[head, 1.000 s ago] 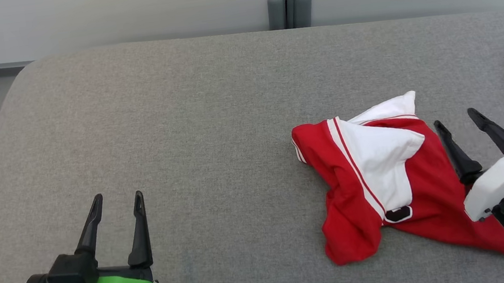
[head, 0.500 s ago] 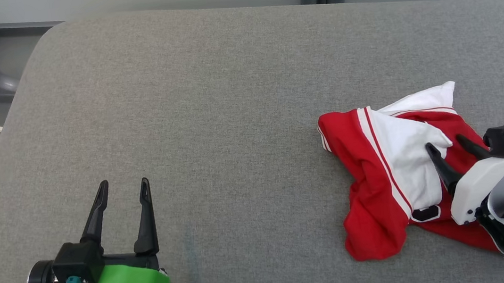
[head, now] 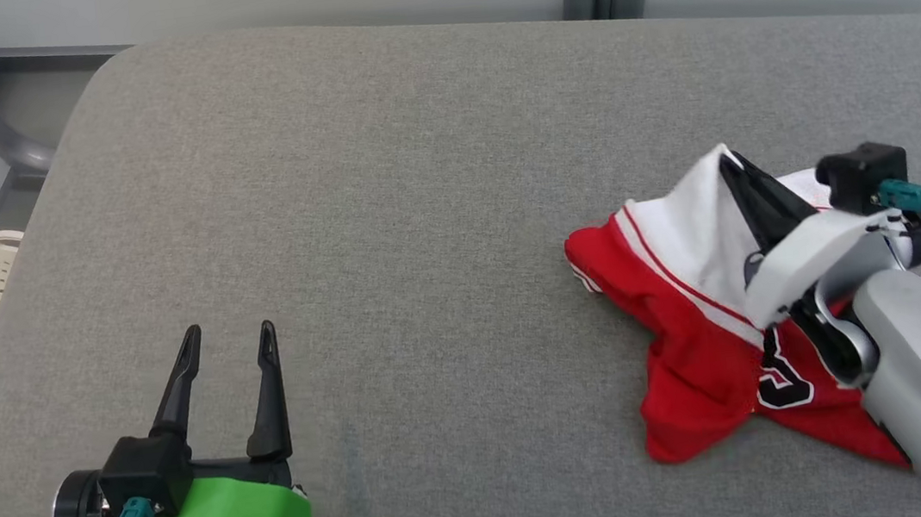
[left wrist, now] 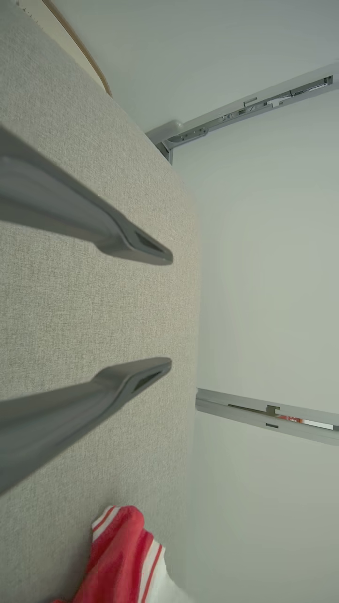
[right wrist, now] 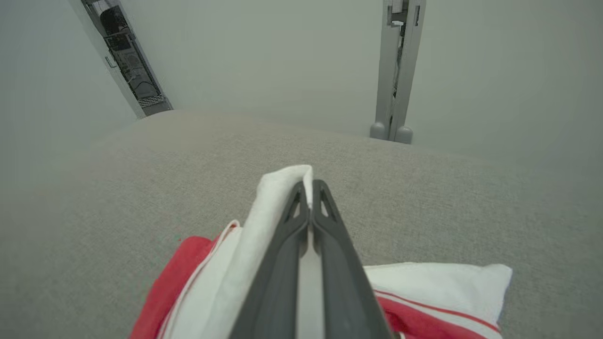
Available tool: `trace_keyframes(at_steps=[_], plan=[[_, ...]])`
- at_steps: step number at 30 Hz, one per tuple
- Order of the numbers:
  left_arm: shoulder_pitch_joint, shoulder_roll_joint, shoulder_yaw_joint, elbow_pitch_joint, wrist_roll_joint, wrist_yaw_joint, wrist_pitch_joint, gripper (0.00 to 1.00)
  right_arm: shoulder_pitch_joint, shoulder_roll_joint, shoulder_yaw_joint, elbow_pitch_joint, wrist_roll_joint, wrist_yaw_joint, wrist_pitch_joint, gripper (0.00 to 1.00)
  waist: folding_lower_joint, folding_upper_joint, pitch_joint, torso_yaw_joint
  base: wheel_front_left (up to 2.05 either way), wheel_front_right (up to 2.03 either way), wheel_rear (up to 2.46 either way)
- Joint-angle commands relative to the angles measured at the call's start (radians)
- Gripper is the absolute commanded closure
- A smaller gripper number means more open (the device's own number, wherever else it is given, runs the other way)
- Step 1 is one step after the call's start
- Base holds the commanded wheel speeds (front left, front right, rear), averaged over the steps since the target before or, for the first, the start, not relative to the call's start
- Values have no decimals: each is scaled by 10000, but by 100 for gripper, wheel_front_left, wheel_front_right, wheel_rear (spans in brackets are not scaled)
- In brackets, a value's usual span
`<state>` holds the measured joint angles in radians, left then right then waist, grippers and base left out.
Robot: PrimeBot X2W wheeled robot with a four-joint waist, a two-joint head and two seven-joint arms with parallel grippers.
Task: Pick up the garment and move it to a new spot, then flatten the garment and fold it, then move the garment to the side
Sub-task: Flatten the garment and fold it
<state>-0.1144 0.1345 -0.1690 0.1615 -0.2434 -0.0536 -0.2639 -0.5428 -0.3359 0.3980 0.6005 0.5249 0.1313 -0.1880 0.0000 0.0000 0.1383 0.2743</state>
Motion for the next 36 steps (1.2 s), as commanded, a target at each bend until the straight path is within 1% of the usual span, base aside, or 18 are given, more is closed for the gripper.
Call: trace_keyframes(at_steps=[1,6,9,13,16,17,18,19,21,24,25,29,36], plan=[[-71,-13,53,-26,79,-59,-3,0,-381,237,123,-109,28,-13,-104,100,0,0,-95,123,0,0,0],[26,-65,113,-59,112,-111,-3,0,-1466,1303,640,-58,-86,-13,-277,100,0,0,-167,431,0,0,0],[63,-97,140,-87,155,-94,-1,0,-1887,2073,1270,134,-187,-13,-357,100,0,0,-185,694,0,0,0],[99,-138,166,-91,184,-151,-1,0,-1839,2633,2425,407,-13,-13,-459,100,0,0,-154,978,0,0,0],[122,-187,193,-91,199,-152,-3,0,-1516,2773,3460,665,280,-13,-464,100,0,0,-112,1066,0,0,0],[120,-210,198,-90,211,-156,-3,0,-1428,2795,3828,803,397,-13,-418,70,0,0,-91,1083,0,0,0],[118,-227,209,-85,211,-157,-3,0,-1354,2804,4095,911,517,-13,-386,2,0,0,-78,1089,0,0,0],[116,-248,222,-78,216,-157,-3,0,-1302,2818,4334,993,666,-13,-419,0,0,0,-66,1084,0,0,0],[149,-261,292,-87,227,-131,-3,0,-1321,2830,4610,1153,863,-13,-472,0,0,0,-66,998,0,0,0],[216,-253,384,-94,256,-125,-3,0,-1632,2800,4514,1387,1011,-13,-614,0,0,0,-125,757,0,0,0],[235,-242,407,-90,277,-141,-3,0,-1716,2678,4375,1448,1070,-13,-662,0,0,0,-169,662,0,0,0],[264,-206,510,-121,341,-172,-3,0,-1889,1810,3612,1656,1178,-13,-760,0,0,0,-363,316,0,0,0],[418,-142,621,-167,406,-182,-3,0,-1353,-151,2077,2153,1130,-15,-772,0,0,0,-572,-198,0,0,0]])
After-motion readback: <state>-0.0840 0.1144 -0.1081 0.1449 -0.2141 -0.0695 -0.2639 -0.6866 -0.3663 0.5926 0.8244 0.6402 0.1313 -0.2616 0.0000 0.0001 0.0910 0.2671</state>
